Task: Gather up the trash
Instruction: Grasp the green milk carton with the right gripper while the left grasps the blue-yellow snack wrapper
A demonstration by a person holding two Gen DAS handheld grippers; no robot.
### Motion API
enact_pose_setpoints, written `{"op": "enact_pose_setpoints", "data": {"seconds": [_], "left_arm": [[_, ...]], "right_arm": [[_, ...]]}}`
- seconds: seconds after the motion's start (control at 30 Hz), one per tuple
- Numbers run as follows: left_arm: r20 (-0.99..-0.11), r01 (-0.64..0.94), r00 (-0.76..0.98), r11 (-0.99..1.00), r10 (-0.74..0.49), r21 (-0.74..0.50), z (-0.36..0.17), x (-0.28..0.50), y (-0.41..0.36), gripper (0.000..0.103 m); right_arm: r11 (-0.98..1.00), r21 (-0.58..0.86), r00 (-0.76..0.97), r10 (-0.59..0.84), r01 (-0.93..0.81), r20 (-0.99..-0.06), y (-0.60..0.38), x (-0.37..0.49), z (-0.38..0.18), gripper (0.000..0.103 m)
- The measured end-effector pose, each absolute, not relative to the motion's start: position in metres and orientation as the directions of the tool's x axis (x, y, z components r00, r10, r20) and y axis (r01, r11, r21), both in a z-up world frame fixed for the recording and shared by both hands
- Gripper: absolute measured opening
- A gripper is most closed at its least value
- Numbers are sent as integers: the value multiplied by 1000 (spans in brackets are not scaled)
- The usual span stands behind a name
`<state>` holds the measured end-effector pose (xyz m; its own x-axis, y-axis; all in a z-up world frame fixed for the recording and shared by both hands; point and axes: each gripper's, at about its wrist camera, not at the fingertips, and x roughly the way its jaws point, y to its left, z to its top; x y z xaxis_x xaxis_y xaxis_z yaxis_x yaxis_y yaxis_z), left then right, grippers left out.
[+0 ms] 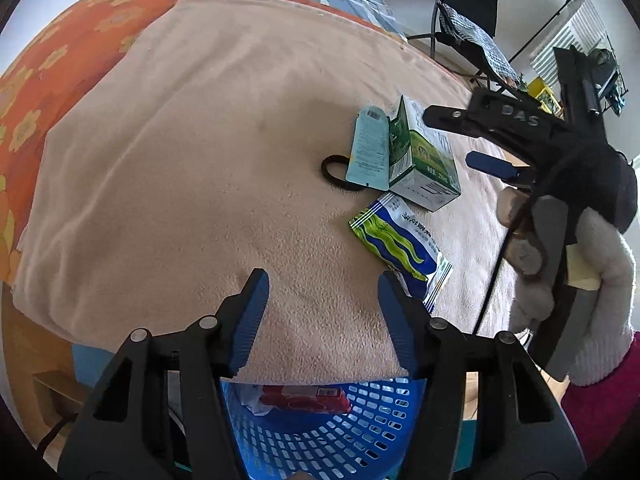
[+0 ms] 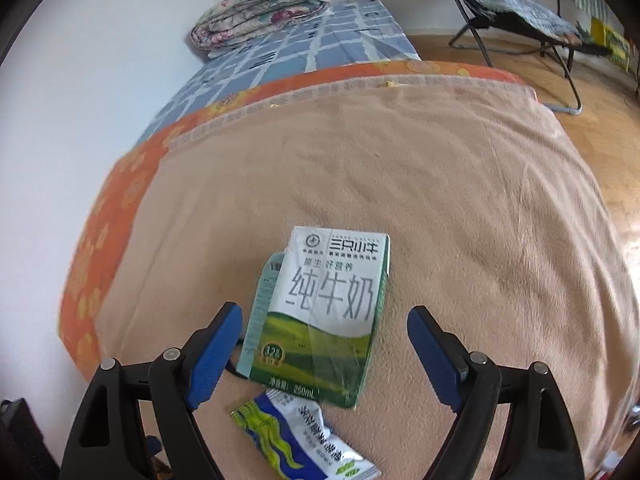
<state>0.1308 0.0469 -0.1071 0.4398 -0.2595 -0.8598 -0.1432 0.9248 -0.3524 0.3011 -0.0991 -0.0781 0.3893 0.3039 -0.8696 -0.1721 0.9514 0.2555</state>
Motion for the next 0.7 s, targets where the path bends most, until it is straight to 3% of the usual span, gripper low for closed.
{"op": "enact_pose_setpoints", "data": {"seconds": [0.27, 0.7], "left_arm": [[-855, -143, 439, 919, -275, -368, -105, 131, 50, 52], [-844, -180, 451, 897, -290, -404, -106, 136, 55, 52]], "right_arm": [[964, 177, 351, 238, -197, -906, -84, 305, -94, 87], [948, 269, 280, 308, -169, -909, -107, 306, -107, 83]]}}
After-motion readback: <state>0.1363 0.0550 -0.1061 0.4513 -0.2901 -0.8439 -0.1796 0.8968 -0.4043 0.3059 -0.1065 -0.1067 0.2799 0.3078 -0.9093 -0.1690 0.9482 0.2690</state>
